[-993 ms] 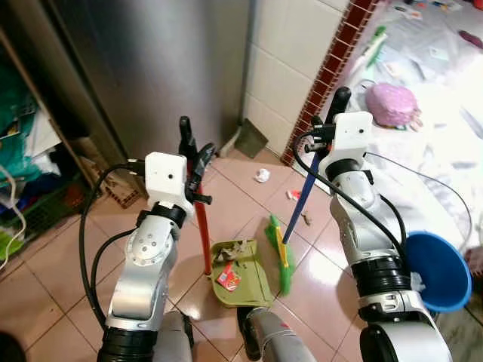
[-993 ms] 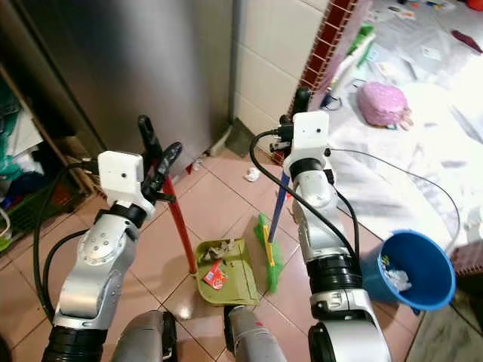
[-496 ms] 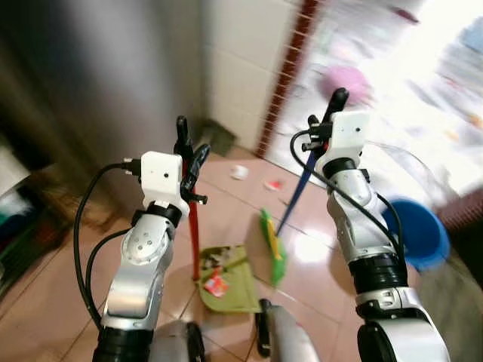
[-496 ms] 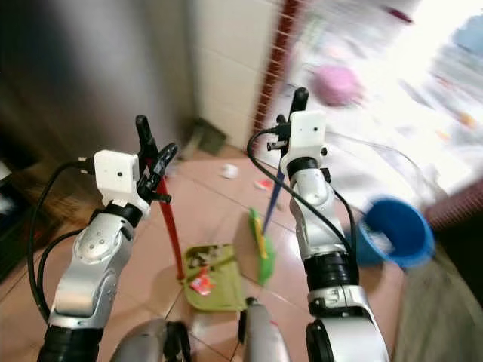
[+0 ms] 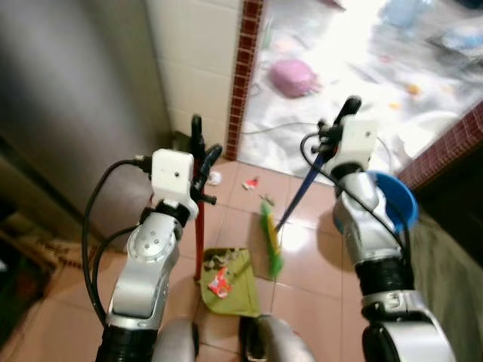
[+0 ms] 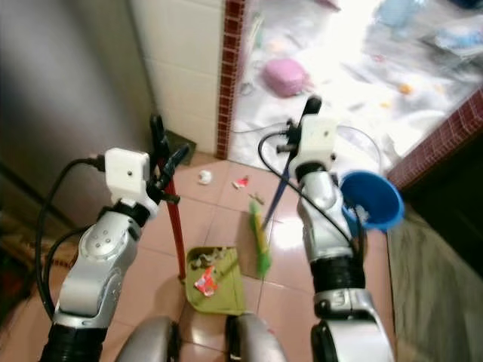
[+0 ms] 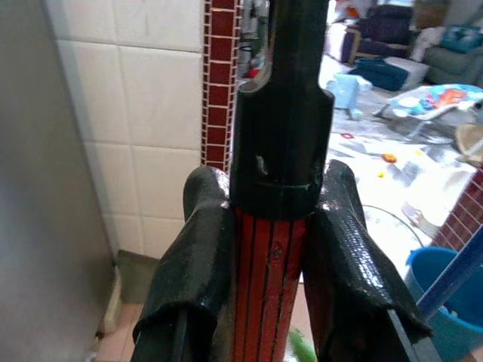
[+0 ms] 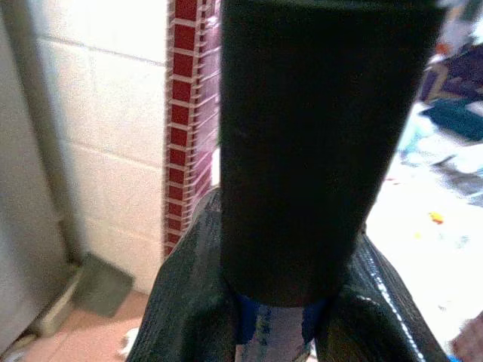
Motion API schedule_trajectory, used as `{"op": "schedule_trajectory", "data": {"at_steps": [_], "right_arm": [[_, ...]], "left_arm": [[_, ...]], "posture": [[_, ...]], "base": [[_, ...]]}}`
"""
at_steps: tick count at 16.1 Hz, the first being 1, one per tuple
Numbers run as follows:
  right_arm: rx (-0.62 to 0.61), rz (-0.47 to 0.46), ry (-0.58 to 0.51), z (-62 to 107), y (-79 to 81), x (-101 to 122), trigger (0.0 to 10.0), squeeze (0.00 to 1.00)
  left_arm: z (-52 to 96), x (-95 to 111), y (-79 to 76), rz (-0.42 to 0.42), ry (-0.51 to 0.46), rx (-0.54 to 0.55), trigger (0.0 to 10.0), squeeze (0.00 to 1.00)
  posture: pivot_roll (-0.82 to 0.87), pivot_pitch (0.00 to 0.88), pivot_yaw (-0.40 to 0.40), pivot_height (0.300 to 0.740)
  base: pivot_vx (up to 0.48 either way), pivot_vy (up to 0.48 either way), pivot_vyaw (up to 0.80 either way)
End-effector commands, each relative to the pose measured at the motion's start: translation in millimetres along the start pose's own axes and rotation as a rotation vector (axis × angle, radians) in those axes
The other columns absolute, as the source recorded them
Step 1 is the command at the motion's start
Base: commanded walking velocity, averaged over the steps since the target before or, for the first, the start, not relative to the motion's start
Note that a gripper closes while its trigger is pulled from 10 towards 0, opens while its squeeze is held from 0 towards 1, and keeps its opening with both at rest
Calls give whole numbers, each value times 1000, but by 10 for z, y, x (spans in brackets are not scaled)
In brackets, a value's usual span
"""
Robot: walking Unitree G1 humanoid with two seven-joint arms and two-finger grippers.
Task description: Sweep floor
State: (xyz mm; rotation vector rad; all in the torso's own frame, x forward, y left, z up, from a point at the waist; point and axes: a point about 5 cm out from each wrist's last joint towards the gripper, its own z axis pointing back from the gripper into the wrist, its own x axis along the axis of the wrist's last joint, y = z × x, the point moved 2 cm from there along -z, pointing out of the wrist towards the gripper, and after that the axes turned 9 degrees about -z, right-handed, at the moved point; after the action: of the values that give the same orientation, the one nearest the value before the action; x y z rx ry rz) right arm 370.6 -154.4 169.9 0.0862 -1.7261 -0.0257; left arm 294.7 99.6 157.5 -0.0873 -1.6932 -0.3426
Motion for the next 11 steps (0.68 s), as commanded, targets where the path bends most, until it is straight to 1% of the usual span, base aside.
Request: {"op": "schedule_trajectory", "data": {"at_steps": [1,4,6,7,8,11], "right_arm": [[-16,28,36,24,-33,-77,10000,0],[-17,22,40,35,-22,-97,10000,0],[-20,18,43,44,-24,-113,10000,0],[-22,19,44,46,-29,-116,10000,0],[-40,24,47,73,-77,-135,10000,0],[-79,42,68,165,-218,-192,10000,0]], "left_arm": [[-3,106,-21,10,-46,-7,10000,0],[18,105,-22,9,-46,-20,10000,0],[34,108,-53,12,-51,-57,10000,0],[35,107,-54,12,-51,-58,10000,0],[38,116,-33,13,-57,-59,10000,0],[83,56,94,-20,-45,-5,10000,0]], "posture": [[-14,166,-53,740],[-5,163,-46,740],[-2,161,-44,740],[-2,161,-44,740],[2,159,-47,740],[1,157,-49,740]], "base": [[0,0,-800],[0,0,-627],[0,0,0],[0,0,0],[0,0,0],[0,0,0]]}}
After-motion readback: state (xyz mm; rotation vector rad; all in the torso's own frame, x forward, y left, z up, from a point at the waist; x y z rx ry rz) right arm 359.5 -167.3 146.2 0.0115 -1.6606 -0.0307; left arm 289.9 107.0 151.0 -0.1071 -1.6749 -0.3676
